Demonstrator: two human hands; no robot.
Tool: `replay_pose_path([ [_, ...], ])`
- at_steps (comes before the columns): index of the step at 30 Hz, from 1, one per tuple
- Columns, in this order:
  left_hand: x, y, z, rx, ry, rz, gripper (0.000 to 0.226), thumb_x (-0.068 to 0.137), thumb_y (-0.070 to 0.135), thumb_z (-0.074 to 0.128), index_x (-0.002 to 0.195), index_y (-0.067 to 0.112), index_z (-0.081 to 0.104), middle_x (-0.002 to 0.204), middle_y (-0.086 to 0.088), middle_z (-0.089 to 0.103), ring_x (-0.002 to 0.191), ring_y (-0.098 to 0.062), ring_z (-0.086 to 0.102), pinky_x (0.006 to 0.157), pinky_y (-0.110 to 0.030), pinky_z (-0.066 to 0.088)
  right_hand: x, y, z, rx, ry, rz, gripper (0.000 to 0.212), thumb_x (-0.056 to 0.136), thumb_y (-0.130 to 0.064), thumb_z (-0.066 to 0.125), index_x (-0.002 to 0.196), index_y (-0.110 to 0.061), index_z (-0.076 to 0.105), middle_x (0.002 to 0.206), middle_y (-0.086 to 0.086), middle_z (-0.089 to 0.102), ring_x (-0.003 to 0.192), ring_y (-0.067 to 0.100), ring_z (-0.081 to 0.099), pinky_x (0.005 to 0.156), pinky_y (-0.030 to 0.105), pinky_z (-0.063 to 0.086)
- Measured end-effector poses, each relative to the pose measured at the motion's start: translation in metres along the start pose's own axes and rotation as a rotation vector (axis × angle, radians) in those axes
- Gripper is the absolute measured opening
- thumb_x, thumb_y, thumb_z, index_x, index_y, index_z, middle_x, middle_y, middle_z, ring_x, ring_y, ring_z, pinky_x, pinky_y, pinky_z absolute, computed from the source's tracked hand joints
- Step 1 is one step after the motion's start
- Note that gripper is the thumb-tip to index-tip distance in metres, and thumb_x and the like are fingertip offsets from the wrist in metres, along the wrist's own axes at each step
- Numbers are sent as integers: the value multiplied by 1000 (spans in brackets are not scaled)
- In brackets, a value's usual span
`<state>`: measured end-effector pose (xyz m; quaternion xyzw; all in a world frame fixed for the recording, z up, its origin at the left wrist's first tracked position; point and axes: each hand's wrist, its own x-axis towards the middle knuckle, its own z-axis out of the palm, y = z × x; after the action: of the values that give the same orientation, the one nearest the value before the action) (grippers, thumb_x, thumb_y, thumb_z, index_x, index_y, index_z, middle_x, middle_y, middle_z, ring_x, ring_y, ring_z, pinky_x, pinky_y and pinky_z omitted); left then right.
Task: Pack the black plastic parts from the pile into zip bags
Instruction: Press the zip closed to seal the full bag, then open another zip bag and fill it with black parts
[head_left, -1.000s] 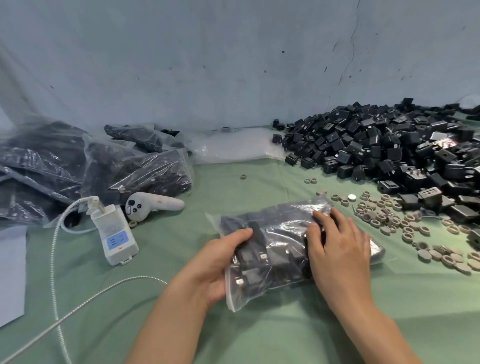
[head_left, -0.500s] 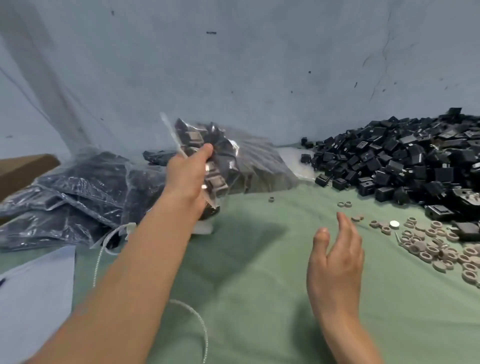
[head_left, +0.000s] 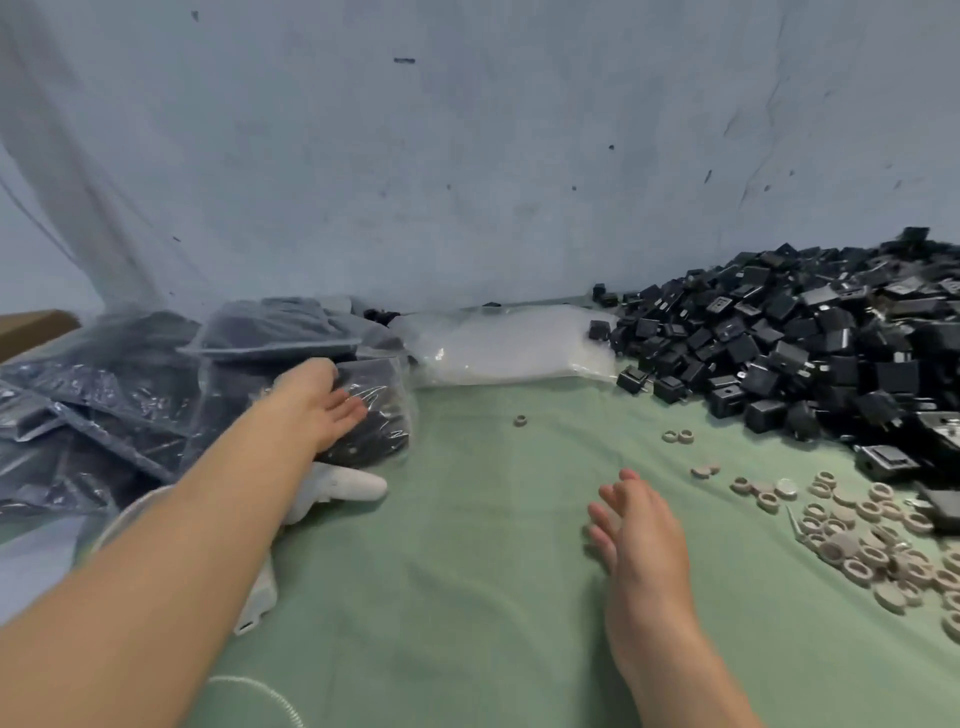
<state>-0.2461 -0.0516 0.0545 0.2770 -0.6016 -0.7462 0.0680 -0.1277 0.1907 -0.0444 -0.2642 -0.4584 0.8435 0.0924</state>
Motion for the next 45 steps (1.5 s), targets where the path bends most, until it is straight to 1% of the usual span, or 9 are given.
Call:
replay_pose_path([
  [4, -13, -32, 60, 348, -66, 276, 14, 98, 11, 43, 108, 12, 52, 95, -10, 51, 81, -24, 55, 67, -32, 50, 13, -16, -26, 467, -66, 267, 14, 101, -19, 46, 110, -15, 56, 117, 12, 66, 102, 28, 66, 82, 36, 48],
  [7, -13, -69, 101, 1146, -125, 834, 21, 98, 21, 46, 114, 16, 58, 113, -5, 54, 100, -25, 56, 79, -34, 43, 20, -20, -38, 597, -121, 342, 14, 98, -18, 46, 105, -15, 58, 116, 12, 70, 103, 27, 67, 83, 37, 49],
  [9, -8, -91, 130, 1386, -203, 1016, 32, 98, 23, 45, 127, 16, 54, 132, -6, 49, 117, -29, 51, 88, -38, 44, 25, -25, -42, 655, -137, 366, 18, 96, -18, 46, 106, -15, 60, 114, 9, 71, 102, 25, 67, 85, 36, 48],
  [17, 32, -119, 226, 1681, -166, 1087, 50, 100, 19, 45, 148, 16, 32, 157, -11, 25, 138, -32, 32, 105, -44, 34, 41, -26, -50, 877, -99, 432, 23, 94, -19, 47, 99, -17, 69, 90, 2, 70, 84, 17, 63, 72, 31, 45],
  [20, 49, -121, 236, 1765, -134, 992, 52, 99, 11, 43, 148, 19, 30, 149, -11, 38, 132, -33, 37, 98, -44, 37, 44, -26, -49, 911, -82, 448, 23, 92, -17, 48, 97, -17, 70, 86, 1, 69, 80, 16, 61, 69, 31, 44],
  [23, 60, -124, 233, 1787, -106, 916, 38, 96, 7, 39, 133, 15, 44, 128, -12, 52, 118, -34, 47, 82, -39, 37, 47, -24, -48, 928, -63, 452, 24, 91, -16, 48, 98, -17, 71, 85, 0, 68, 76, 16, 60, 66, 31, 43],
  [31, 44, -124, 217, 1650, 47, 1181, 19, 99, 12, 41, 116, 7, 49, 119, -11, 51, 107, -30, 49, 69, -35, 31, 48, -30, -53, 884, -61, 463, 25, 93, -15, 45, 92, -15, 70, 74, 1, 69, 73, 16, 58, 65, 30, 41],
  [38, 2, -114, 169, 1396, -140, 1135, 13, 102, 29, 48, 100, 16, 48, 107, -3, 56, 96, -25, 48, 66, -37, 36, 31, -30, -61, 815, -83, 428, 25, 95, -16, 42, 94, -16, 67, 91, 2, 65, 78, 16, 57, 69, 29, 41],
  [45, -89, -51, 131, 494, 16, 1021, 14, 97, 29, 50, 93, 16, 45, 78, 6, 55, 82, -29, 57, 68, -35, 38, 2, -33, -80, 585, -118, 305, 23, 99, -20, 42, 103, -18, 64, 103, 6, 67, 87, 19, 62, 70, 30, 44],
])
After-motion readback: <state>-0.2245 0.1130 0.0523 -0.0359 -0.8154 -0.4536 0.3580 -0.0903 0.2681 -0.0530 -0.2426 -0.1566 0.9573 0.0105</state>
